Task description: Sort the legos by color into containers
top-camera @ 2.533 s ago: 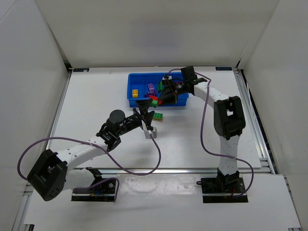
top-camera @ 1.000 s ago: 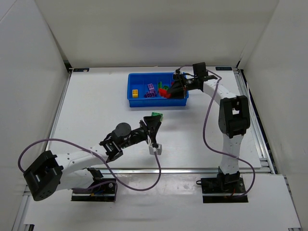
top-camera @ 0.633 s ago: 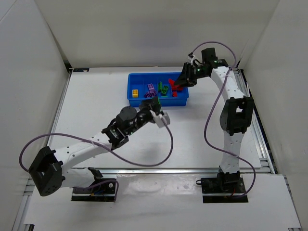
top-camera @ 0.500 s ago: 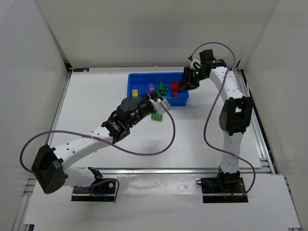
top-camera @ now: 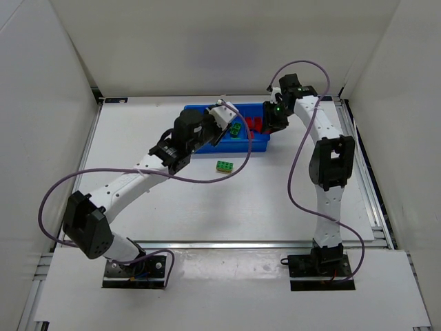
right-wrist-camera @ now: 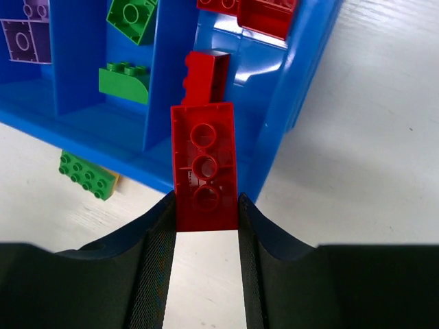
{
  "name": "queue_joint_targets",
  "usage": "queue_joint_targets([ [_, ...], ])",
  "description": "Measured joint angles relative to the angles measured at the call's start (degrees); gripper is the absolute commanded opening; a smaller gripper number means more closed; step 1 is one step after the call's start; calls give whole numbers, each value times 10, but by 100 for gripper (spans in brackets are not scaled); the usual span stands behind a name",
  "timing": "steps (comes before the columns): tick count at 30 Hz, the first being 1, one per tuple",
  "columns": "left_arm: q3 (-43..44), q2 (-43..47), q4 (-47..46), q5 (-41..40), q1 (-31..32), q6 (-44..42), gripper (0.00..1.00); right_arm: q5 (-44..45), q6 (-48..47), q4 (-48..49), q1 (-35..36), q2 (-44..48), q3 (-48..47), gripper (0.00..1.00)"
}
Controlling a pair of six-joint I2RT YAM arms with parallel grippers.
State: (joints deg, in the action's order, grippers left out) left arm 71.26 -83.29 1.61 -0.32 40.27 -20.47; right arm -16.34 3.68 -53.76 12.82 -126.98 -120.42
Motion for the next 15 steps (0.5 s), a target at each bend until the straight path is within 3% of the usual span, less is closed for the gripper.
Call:
queue_joint_targets([
  [4, 28, -19, 22, 17, -17, 32, 10, 3, -3, 0, 9, -25, -19, 4],
  [7, 40, -30, 32, 30, -30, 49, 10, 7, -6, 0, 16, -41, -37, 31],
  [8, 43, -34, 35, 34, -35, 54, 10, 8, -7, 1, 18, -45, -43, 45],
  [15, 98, -82, 70, 87, -74, 106, 10, 17, -11, 5, 30, -48, -52, 71],
])
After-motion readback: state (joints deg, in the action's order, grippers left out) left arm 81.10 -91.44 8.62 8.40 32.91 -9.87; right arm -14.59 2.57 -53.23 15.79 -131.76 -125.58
